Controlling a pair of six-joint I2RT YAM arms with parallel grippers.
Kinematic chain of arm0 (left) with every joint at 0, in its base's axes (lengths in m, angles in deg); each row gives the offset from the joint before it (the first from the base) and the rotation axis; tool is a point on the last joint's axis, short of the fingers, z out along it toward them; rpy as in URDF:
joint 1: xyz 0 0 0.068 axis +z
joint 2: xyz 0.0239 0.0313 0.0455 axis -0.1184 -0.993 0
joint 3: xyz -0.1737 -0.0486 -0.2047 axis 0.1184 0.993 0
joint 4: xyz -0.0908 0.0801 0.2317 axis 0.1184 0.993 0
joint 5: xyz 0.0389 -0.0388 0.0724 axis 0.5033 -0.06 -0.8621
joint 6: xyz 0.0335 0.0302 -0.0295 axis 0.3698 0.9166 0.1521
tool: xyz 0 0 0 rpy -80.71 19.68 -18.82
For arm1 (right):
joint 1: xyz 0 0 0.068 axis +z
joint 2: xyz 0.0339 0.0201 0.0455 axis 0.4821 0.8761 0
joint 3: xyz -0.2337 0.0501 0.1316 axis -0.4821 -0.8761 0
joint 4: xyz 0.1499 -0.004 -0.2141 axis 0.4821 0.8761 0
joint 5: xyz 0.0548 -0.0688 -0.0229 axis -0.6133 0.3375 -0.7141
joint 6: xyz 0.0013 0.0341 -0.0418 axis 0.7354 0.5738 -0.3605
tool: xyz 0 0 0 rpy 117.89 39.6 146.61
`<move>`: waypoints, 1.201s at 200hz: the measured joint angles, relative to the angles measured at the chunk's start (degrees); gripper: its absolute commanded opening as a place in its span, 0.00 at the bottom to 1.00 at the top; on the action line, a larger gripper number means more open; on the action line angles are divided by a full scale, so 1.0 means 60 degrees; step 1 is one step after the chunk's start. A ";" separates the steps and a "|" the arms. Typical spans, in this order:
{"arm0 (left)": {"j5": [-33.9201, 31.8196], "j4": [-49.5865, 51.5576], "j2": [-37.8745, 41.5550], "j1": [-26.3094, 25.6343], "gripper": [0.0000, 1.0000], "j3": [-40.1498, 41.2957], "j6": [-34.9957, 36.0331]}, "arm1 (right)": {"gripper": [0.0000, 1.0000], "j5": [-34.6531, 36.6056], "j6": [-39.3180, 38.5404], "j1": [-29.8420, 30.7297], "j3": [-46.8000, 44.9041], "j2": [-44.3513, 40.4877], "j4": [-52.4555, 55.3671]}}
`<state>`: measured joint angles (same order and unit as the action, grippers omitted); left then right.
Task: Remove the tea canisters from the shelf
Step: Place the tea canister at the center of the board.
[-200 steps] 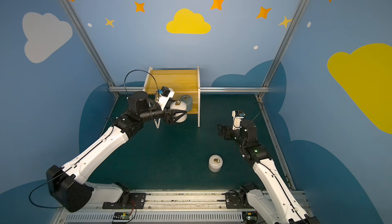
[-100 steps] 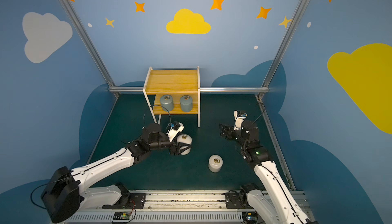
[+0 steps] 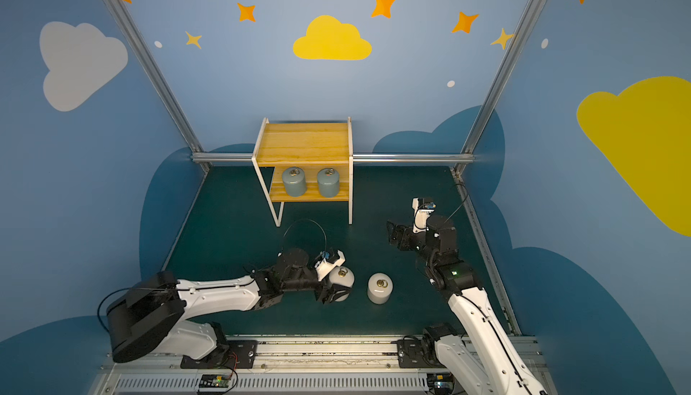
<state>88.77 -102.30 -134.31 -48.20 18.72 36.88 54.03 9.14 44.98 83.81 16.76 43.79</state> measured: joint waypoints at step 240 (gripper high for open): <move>-0.1617 -0.4903 -0.2907 -0.0882 0.63 0.0732 -0.0069 | 0.90 0.0146 -0.0066 -0.0036 -0.0160 -0.0328 0.0321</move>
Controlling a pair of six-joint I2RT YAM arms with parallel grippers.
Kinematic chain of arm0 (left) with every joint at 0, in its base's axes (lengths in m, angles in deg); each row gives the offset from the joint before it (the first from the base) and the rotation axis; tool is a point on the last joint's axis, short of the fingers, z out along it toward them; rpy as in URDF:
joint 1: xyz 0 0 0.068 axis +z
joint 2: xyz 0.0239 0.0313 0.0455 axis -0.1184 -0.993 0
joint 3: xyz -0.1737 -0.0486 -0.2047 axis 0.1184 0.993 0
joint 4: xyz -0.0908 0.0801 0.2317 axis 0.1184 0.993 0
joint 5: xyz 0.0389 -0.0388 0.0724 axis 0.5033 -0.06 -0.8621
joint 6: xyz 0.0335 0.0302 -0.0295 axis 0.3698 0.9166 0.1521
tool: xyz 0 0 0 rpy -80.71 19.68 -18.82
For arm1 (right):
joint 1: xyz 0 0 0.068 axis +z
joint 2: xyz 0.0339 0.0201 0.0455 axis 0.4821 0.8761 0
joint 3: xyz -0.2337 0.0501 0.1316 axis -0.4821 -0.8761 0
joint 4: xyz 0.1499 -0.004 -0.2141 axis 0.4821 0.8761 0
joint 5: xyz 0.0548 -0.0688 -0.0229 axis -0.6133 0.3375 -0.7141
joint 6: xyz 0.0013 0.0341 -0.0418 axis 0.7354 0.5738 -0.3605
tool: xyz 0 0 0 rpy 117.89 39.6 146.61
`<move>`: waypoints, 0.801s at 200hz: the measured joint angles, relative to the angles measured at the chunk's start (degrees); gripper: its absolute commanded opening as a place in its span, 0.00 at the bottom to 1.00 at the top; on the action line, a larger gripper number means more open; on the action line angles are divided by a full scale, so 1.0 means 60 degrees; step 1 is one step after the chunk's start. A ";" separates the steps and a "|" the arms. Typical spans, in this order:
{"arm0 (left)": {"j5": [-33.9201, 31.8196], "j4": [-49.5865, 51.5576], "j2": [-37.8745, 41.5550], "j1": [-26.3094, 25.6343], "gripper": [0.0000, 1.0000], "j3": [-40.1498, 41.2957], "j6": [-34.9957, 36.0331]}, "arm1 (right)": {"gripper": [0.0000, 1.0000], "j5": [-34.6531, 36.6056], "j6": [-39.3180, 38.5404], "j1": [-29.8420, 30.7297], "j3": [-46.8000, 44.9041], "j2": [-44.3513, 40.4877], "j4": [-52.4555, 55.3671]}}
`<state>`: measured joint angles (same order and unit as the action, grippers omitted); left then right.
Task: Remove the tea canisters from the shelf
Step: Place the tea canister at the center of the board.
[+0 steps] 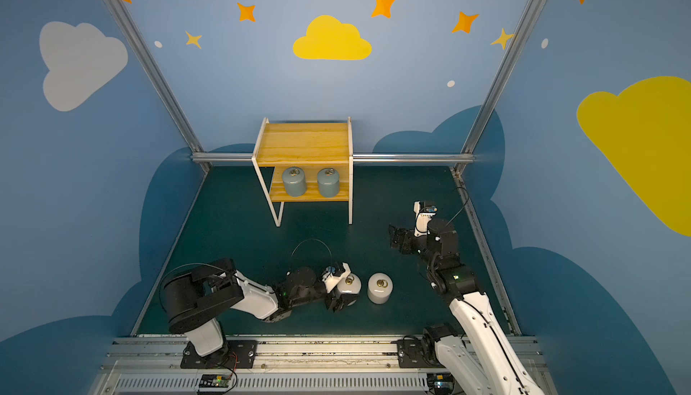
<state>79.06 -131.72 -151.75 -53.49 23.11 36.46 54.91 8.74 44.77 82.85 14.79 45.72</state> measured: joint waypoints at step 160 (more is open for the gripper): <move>-0.0084 -0.0659 -0.0306 -0.0044 0.86 0.0160 -0.0033 | 0.90 0.0000 0.0000 -0.0007 -0.0189 0.0058 -0.0004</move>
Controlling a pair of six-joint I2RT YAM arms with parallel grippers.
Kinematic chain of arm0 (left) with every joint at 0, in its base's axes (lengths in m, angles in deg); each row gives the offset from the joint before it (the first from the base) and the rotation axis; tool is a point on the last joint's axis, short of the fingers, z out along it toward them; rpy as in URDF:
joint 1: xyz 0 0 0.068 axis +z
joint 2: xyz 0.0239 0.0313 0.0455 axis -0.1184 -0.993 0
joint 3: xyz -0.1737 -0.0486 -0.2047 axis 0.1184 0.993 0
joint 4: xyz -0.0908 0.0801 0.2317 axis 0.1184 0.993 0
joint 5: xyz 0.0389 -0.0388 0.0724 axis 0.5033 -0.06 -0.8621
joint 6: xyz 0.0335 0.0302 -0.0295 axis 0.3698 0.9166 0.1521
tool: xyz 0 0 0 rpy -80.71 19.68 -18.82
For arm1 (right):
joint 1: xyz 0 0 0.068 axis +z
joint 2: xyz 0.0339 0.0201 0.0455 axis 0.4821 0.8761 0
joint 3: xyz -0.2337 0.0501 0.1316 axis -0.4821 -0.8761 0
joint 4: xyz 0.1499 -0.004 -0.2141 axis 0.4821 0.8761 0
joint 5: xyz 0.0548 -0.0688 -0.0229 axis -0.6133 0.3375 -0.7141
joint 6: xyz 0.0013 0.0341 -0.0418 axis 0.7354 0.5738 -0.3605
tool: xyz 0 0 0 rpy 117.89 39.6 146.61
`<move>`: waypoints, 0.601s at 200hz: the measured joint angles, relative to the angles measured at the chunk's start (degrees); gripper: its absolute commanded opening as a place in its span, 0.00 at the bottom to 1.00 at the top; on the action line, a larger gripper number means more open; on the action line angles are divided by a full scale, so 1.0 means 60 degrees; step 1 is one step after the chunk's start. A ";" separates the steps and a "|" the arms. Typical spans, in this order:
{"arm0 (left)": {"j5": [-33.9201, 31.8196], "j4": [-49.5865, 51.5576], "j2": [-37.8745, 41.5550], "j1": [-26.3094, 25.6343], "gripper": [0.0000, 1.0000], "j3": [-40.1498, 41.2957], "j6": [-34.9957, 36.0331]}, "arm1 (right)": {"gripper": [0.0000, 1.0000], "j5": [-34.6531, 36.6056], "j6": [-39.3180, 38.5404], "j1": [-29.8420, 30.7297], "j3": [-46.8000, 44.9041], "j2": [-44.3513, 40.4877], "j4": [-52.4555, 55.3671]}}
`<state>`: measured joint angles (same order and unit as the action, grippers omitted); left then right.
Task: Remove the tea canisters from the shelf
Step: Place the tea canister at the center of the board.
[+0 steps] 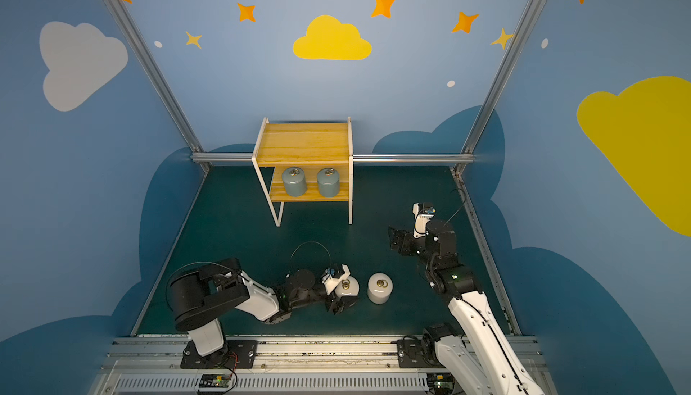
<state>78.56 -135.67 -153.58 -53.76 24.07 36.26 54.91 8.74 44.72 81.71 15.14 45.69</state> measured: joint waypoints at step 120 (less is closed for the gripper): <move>-0.0036 0.0211 0.0120 -0.0018 0.79 -0.0011 0.0113 | 0.90 -0.0004 -0.0004 -0.0011 -0.0062 0.0000 0.0000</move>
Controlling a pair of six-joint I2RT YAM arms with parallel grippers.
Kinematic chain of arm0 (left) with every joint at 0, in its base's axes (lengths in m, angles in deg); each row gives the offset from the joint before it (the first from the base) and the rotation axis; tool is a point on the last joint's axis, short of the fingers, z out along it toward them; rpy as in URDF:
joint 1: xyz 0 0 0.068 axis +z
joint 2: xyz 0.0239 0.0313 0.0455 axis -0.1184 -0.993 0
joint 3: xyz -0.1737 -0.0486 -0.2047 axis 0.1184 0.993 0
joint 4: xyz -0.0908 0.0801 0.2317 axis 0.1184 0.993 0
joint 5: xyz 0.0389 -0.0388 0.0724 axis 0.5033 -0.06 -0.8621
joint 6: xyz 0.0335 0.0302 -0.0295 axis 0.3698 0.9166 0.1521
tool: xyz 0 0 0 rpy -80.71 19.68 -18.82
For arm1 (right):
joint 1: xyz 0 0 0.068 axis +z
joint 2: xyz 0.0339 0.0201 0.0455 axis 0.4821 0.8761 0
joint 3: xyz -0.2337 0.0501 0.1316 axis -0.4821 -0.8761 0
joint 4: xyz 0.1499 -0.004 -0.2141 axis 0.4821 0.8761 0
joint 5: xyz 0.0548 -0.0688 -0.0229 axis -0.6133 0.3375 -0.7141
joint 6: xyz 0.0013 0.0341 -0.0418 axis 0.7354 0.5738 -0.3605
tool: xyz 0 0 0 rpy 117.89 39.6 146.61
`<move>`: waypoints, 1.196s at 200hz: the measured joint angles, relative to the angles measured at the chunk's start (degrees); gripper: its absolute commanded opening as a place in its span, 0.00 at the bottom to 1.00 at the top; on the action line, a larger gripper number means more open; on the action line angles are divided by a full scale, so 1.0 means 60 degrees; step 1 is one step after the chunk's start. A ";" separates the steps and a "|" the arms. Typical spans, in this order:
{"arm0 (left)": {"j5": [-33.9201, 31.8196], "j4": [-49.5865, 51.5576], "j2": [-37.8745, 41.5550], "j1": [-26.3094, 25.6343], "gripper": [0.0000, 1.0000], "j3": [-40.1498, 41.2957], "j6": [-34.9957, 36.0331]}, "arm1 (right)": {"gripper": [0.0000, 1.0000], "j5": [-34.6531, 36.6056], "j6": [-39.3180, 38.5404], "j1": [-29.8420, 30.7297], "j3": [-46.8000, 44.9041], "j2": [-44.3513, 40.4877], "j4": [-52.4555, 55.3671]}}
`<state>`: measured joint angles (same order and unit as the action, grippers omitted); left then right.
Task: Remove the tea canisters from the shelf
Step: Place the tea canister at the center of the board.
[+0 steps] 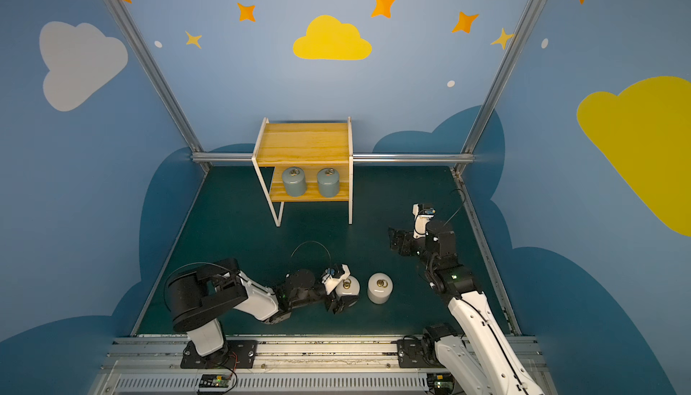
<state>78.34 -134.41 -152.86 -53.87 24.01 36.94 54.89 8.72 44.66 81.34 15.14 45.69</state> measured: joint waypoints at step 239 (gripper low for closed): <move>-0.0455 0.2055 0.1931 0.0000 1.00 -0.0390 0.0372 | 0.90 -0.0729 -0.0397 0.0280 0.0033 0.0510 0.0087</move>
<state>75.61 -122.08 -141.28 -53.87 21.67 39.17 50.52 6.34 46.34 81.54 18.20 46.22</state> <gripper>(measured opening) 0.998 0.905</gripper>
